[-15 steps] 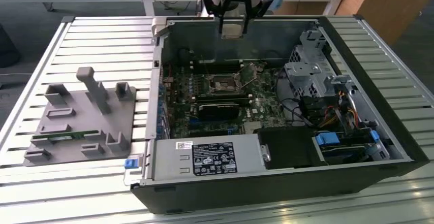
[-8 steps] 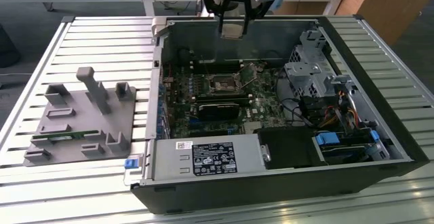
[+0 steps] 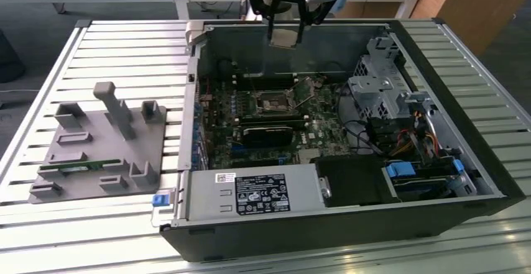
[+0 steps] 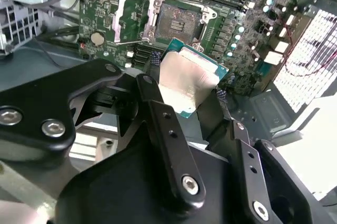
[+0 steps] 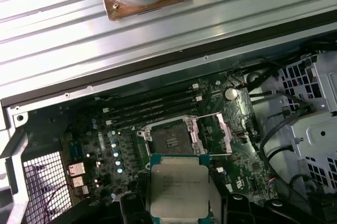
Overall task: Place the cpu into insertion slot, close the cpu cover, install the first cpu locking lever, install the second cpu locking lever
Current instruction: 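Place the cpu into insertion slot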
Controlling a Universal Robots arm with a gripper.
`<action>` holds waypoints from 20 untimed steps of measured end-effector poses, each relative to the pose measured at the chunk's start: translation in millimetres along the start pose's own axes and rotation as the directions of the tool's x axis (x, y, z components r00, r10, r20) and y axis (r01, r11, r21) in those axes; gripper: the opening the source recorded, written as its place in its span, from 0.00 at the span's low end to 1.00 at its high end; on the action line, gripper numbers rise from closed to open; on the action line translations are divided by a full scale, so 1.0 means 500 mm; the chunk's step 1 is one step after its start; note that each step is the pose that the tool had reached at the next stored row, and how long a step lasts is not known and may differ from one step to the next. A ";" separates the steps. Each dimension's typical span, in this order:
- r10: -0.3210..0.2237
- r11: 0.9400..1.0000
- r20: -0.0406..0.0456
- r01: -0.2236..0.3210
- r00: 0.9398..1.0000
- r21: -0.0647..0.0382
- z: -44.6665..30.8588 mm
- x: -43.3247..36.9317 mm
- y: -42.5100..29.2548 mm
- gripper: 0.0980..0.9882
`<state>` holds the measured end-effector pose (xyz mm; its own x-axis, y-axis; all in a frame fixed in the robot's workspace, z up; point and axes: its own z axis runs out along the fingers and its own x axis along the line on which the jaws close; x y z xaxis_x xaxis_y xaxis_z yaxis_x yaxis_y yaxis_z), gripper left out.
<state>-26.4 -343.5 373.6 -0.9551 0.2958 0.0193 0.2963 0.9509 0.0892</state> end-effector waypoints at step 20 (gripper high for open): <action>0.146 0.989 0.013 -0.146 0.989 -0.004 0.002 0.007 -0.002 0.49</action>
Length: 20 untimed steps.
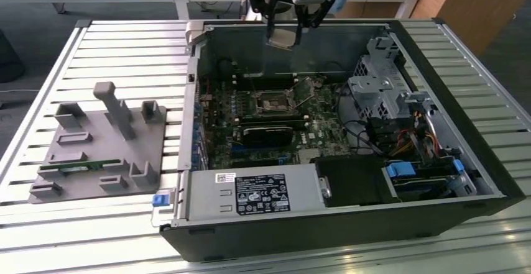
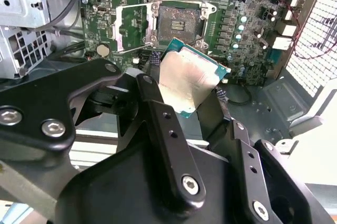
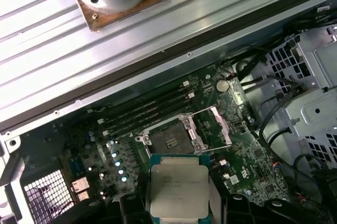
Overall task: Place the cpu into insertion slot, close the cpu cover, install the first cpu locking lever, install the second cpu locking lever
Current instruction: 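Place the cpu into insertion slot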
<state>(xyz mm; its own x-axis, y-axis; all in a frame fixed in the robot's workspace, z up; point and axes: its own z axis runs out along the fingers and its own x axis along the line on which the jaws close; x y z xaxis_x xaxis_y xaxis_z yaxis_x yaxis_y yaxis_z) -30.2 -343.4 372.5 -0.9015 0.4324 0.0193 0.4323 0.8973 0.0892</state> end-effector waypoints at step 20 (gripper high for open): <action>0.019 1.000 0.006 -0.019 1.000 0.009 0.024 0.000 -0.002 0.49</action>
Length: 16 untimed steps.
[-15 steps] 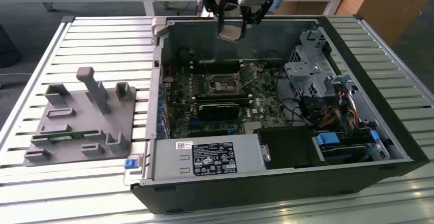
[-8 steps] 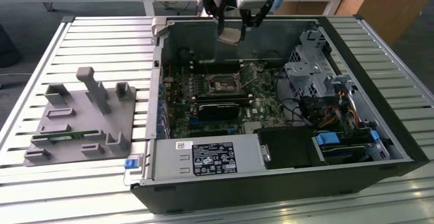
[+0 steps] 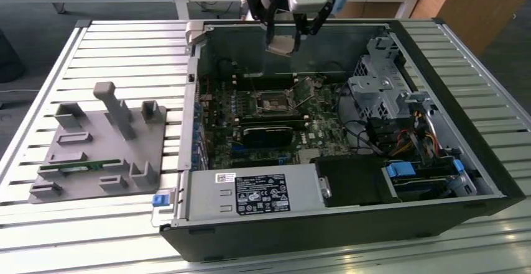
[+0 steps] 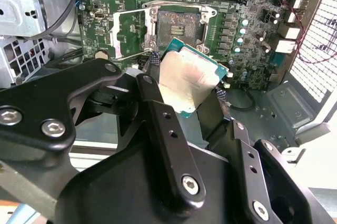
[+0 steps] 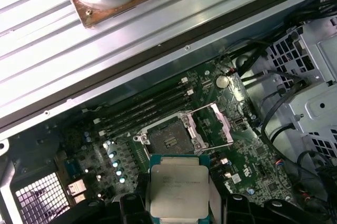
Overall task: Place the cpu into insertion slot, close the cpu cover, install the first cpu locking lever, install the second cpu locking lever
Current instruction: 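Place the cpu into insertion slot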
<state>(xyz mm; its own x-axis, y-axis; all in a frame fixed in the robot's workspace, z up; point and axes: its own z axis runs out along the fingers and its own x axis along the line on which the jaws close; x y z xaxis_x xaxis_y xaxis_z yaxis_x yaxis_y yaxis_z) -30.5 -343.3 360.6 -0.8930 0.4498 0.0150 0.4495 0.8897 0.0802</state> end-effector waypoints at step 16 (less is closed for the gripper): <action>0.013 1.000 0.004 -0.013 1.000 0.005 0.014 0.000 -0.001 0.49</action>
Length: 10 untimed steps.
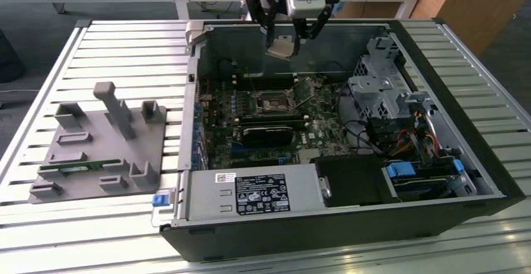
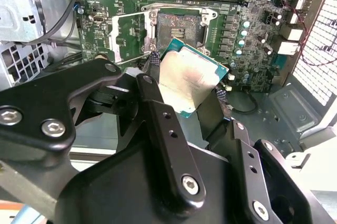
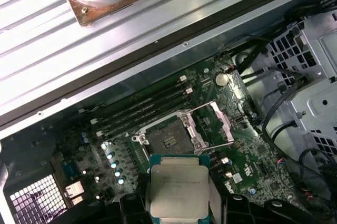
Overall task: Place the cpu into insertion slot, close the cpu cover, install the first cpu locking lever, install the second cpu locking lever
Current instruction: 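Place the cpu into insertion slot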
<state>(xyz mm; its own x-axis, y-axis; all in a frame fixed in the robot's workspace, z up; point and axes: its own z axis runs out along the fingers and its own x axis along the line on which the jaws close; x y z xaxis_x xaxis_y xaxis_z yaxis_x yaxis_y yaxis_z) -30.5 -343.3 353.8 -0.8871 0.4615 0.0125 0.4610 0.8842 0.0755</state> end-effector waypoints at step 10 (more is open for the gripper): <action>0.008 1.000 0.002 -0.008 1.000 0.002 0.008 0.000 -0.001 0.49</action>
<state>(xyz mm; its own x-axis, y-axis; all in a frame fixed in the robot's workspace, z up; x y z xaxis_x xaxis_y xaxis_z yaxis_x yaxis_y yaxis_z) -30.6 -343.3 349.9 -0.8831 0.4690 0.0115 0.4685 0.8804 0.0736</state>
